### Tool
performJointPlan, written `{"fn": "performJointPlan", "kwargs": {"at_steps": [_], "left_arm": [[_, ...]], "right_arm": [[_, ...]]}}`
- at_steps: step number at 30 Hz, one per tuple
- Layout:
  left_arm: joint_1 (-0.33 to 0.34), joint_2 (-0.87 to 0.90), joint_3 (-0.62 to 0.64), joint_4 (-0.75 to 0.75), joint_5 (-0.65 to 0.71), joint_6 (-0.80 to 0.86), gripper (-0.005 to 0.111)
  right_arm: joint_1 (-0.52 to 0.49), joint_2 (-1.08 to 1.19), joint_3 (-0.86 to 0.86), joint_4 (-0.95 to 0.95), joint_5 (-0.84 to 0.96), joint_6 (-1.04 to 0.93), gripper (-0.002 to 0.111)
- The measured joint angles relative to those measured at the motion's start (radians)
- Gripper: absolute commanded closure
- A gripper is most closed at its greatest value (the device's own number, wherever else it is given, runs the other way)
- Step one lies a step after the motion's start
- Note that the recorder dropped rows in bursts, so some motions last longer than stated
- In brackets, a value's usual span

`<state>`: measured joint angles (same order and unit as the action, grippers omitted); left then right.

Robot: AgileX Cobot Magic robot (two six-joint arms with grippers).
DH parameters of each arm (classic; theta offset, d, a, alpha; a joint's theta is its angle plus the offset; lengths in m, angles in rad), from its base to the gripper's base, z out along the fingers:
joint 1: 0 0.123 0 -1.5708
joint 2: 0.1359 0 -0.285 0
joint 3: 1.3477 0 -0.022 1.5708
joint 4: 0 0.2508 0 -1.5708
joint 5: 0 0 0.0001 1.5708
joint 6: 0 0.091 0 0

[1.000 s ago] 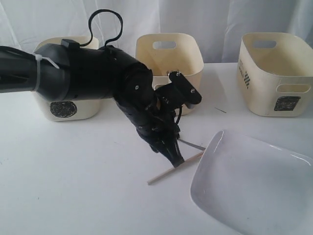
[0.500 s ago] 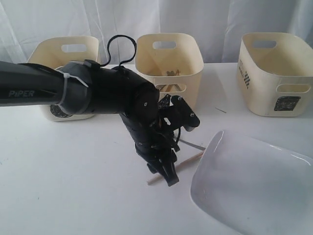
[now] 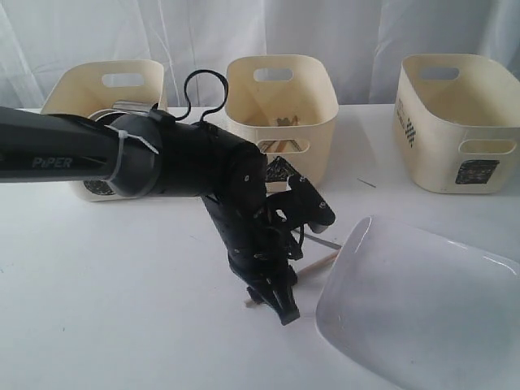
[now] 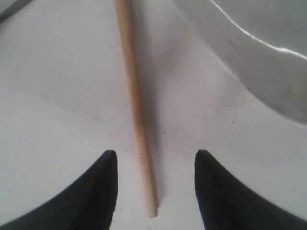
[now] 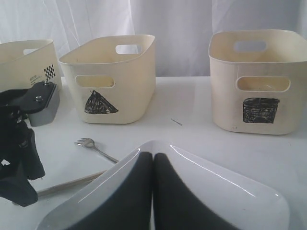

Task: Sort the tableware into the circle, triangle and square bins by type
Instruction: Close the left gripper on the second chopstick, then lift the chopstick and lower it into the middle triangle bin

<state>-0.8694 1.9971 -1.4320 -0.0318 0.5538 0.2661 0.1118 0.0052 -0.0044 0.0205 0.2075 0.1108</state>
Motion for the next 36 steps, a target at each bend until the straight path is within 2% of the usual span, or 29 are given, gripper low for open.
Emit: {"fn": "performJointPlan", "kwargs": {"at_steps": [8, 11, 15, 23, 29, 36], "left_arm": [[0.0, 0.044, 0.0, 0.0, -0.023, 0.004, 0.056], [0.0, 0.046, 0.0, -0.005, -0.025, 0.004, 0.074], [-0.002, 0.046, 0.0, -0.008, -0.016, 0.004, 0.107], [0.0, 0.046, -0.004, 0.116, 0.029, -0.077, 0.107], [0.03, 0.046, -0.004, 0.202, 0.063, -0.157, 0.107], [0.044, 0.025, -0.004, 0.248, 0.1, -0.216, 0.107]], "right_arm": [[0.0, 0.0, 0.0, 0.0, 0.0, 0.0, 0.108], [0.0, 0.0, 0.0, 0.0, 0.0, 0.0, 0.108], [0.0, 0.0, 0.0, 0.0, 0.0, 0.0, 0.108], [0.0, 0.0, 0.0, 0.0, 0.0, 0.0, 0.108], [0.0, 0.0, 0.0, 0.0, 0.0, 0.0, 0.108], [0.0, 0.0, 0.0, 0.0, 0.0, 0.0, 0.108]]}}
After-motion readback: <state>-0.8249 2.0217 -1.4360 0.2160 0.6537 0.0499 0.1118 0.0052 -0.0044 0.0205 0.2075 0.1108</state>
